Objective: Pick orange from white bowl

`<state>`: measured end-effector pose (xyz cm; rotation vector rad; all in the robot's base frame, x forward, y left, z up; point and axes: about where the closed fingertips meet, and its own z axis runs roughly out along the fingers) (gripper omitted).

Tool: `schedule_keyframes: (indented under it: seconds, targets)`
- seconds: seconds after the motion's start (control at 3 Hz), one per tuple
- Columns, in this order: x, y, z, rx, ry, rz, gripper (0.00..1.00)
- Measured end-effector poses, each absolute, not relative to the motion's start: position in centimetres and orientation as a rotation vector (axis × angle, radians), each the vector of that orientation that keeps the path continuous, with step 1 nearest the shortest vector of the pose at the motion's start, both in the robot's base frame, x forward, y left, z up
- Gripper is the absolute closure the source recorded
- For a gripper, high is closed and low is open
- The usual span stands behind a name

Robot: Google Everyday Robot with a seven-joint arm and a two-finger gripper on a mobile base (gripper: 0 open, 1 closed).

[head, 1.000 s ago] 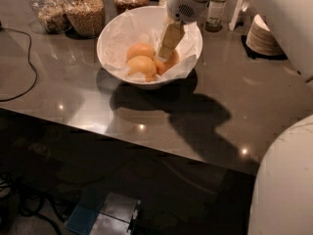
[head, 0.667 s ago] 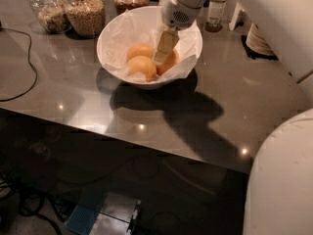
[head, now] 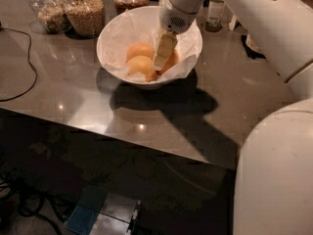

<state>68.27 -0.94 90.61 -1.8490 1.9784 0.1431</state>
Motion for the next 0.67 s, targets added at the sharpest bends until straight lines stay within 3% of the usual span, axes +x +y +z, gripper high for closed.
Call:
schedule_keyframes:
  seconds: [0.67]
  targets:
    - [69.3,-3.7,89.2,-1.789,2.066,0.084,0.26]
